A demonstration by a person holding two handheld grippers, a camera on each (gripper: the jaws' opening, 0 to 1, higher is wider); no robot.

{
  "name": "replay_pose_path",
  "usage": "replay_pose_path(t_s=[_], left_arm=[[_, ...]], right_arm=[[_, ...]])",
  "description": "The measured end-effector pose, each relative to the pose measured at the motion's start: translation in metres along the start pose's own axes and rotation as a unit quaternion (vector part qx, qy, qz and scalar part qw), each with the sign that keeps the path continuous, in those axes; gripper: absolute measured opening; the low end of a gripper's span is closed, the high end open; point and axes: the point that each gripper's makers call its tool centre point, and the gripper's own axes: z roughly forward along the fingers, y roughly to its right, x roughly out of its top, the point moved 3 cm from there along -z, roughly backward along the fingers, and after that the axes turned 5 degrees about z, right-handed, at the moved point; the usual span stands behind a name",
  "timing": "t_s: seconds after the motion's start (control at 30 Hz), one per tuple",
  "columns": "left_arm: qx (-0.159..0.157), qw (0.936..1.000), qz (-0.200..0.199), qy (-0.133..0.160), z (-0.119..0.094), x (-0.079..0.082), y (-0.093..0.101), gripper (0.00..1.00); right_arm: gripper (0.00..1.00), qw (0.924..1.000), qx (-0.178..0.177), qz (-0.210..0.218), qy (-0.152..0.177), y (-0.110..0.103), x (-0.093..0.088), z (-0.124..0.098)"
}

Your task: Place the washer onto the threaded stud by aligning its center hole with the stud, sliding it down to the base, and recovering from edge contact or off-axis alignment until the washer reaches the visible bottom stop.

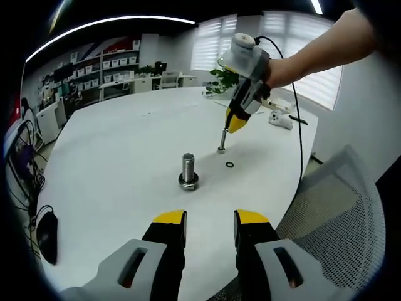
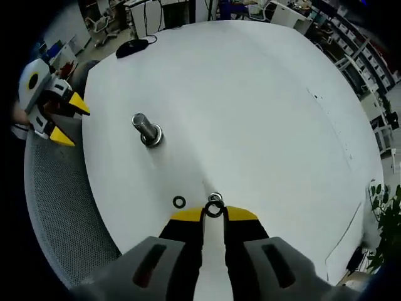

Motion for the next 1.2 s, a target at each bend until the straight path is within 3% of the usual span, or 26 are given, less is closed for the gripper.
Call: replay_pose_path(t_s=[0.57, 1.2], left_arm=[[0.003, 1.0, -0.002, -0.003, 0.0, -0.002, -0.001, 0.28], [0.006, 1.0, -0.004, -0.001, -0.001, -0.001, -0.002, 0.28]], right_arm=[[0.13, 0.9999, 0.003, -0.008, -0.011, 0.003, 0.002, 0.012], [0.14, 0.9986, 0.023, -0.011, -0.047, 0.0, -0.009, 0.046]])
